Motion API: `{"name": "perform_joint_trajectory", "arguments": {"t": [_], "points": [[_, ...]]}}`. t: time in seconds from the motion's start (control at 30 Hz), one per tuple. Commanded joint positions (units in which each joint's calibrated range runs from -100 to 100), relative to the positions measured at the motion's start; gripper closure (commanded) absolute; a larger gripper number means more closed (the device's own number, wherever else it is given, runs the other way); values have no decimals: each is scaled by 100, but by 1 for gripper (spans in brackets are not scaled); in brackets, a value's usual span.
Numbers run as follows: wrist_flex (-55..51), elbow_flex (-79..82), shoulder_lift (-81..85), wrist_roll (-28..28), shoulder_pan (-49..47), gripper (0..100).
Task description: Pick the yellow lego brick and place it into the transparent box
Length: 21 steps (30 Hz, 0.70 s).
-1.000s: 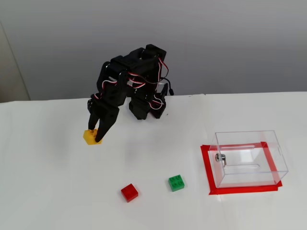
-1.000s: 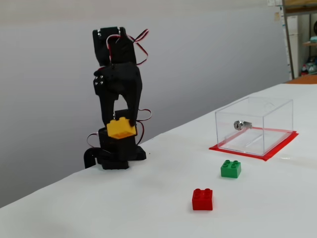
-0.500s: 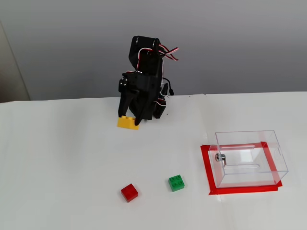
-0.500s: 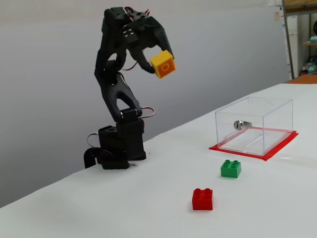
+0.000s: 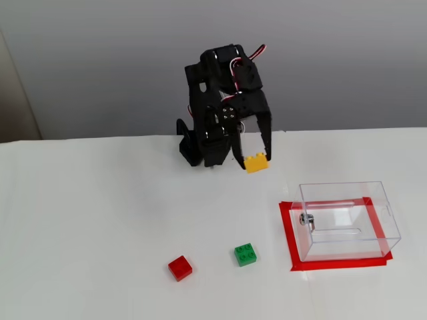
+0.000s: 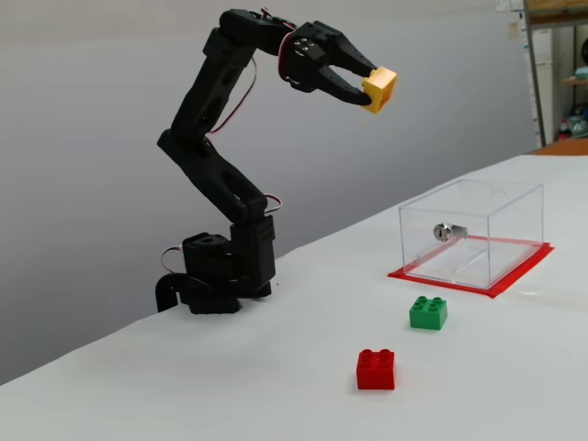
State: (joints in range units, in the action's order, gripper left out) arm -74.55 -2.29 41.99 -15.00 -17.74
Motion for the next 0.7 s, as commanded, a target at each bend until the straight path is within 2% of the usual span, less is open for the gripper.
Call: {"name": "perform_joint_trajectory", "arguments": {"t": [0.0, 0.1, 0.3, 0.57, 0.67], "points": [[75, -168, -206, 38, -618, 87], [83, -241, -546, 38, -1143, 87], [832, -232, -1165, 49, -2134, 87], [1659, -232, -2082, 54, -3036, 87], [1963, -232, -2480, 231, -3302, 87]]}}
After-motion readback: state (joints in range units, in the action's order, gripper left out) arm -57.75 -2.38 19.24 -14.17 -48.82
